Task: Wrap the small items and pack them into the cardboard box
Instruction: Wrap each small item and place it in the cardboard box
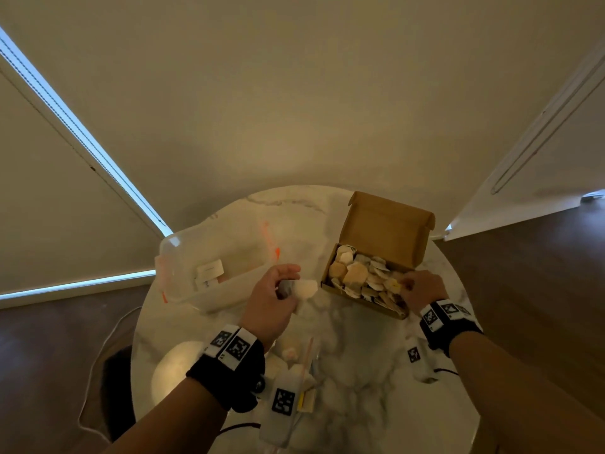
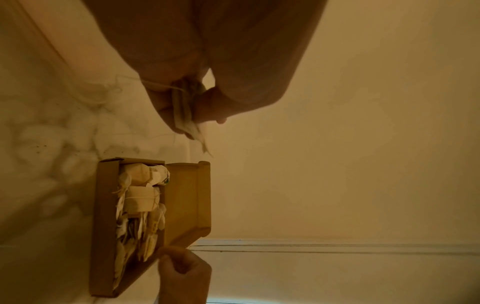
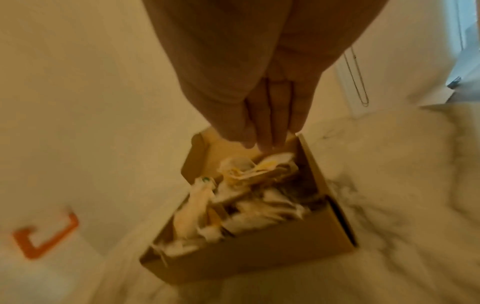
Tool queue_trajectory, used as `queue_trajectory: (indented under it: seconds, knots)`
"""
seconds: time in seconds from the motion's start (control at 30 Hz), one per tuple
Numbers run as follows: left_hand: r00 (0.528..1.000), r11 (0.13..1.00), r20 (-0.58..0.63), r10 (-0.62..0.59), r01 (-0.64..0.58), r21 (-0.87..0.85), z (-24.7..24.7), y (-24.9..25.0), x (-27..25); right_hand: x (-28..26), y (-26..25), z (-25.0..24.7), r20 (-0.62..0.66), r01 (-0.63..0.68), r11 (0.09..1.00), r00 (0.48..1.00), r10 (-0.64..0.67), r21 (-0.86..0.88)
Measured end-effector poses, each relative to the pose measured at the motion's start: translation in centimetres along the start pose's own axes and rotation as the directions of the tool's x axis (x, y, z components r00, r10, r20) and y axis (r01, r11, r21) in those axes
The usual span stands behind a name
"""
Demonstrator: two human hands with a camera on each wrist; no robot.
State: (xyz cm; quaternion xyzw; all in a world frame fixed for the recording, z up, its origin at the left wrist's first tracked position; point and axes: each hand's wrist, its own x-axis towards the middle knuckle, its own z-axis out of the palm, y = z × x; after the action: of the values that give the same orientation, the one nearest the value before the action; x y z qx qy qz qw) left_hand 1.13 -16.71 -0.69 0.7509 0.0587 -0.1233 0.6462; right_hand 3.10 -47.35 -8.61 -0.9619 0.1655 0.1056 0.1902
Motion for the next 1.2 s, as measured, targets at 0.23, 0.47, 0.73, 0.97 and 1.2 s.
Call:
queue_trajectory:
  seconds: [0.23,0.47,0.73,0.97,1.2]
  knots:
    - [1.0,0.999,0.004,0.009,-0.009,-0.044,1.1,1.2,-0.5,-5.9,-6.7,-4.9,-0.258,0.308,0.873,0.941,-0.22,0.378]
    - [0.992,0.992,0.05,0.115,-0.111,-0.064,1.7,3.2,-1.8,-10.0,-13.4,-6.6,-0.123,0.317,0.727,0.943,-0.309,0.609]
    - [0.993,0.984,0.062,0.097,-0.087,-0.153,1.1,3.7,-2.9,-11.2,-14.5,-9.5,-0.204,0.3,0.586,0.953,-0.226,0.753]
    - [0.998,0.973,0.055,0.017,-0.004,-0.231,0.8,4.2,-2.7,-11.3,-14.2,-13.1,-0.287,0.331,0.438,0.943,-0.166,0.836]
    - [0.976,0.851,0.156,-0.151,0.209,-0.483,0.4,5.3,-3.2,-11.1,-13.2,-14.5,-0.4,0.415,0.443,0.907,-0.131,0.795]
